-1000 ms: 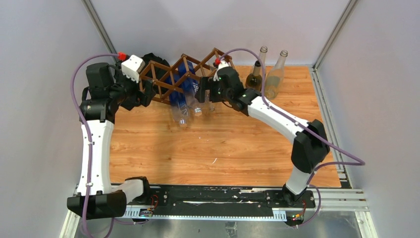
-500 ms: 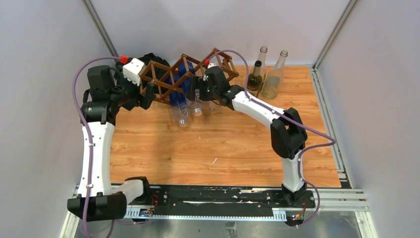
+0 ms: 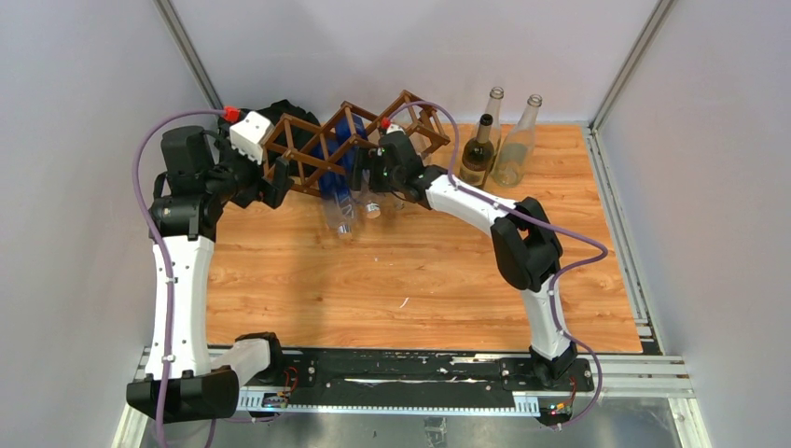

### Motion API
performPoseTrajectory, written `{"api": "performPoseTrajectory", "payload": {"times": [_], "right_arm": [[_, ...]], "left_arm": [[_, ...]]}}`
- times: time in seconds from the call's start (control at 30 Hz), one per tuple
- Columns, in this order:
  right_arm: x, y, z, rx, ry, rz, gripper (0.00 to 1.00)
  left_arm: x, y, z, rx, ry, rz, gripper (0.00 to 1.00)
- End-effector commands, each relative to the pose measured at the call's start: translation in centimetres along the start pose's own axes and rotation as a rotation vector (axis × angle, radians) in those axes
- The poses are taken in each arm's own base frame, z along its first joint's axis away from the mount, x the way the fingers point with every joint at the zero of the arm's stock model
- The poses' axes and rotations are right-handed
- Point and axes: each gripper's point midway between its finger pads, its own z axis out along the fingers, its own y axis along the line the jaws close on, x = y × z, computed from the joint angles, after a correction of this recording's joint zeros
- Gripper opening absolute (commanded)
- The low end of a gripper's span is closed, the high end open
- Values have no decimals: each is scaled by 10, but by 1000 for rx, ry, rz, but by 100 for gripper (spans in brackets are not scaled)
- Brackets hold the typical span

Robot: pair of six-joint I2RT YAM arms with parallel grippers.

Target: Take the wine bottle off the wine rack

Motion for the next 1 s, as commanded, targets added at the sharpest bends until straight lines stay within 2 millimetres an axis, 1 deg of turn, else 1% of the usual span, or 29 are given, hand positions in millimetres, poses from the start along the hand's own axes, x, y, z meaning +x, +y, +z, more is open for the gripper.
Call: {"api": "performPoseTrajectory", "payload": {"times": [0.0,0.1,0.2,0.33,0.53,0.6,0.77,0.93,0.97], "right_arm": [[-12,8,11,-11,-75,48,98],[-11,6,14,-21,-100,85,95],[-12,8,16,-41,-121,114,90],[-17,12,14,-74,-159,149,80],[-17,17,15,-92,-153,171,65],[-16,16,14,-92,-150,173,58],[-15,19,5,-105,-159,171,35],[-14,27,-7,-126,-156,148,10],[-12,30,-10,-128,-155,140,2]], "left_arm": [[5,-3,-2,11,4,10,100],[5,-4,-2,13,1,9,100],[6,-6,-3,18,0,13,100],[11,-7,-3,20,8,19,100],[18,-9,-2,27,28,19,100],[20,-9,-2,30,33,20,100],[25,-9,0,29,45,28,100],[35,-8,4,34,72,37,100],[38,-8,5,36,78,39,100]]}}
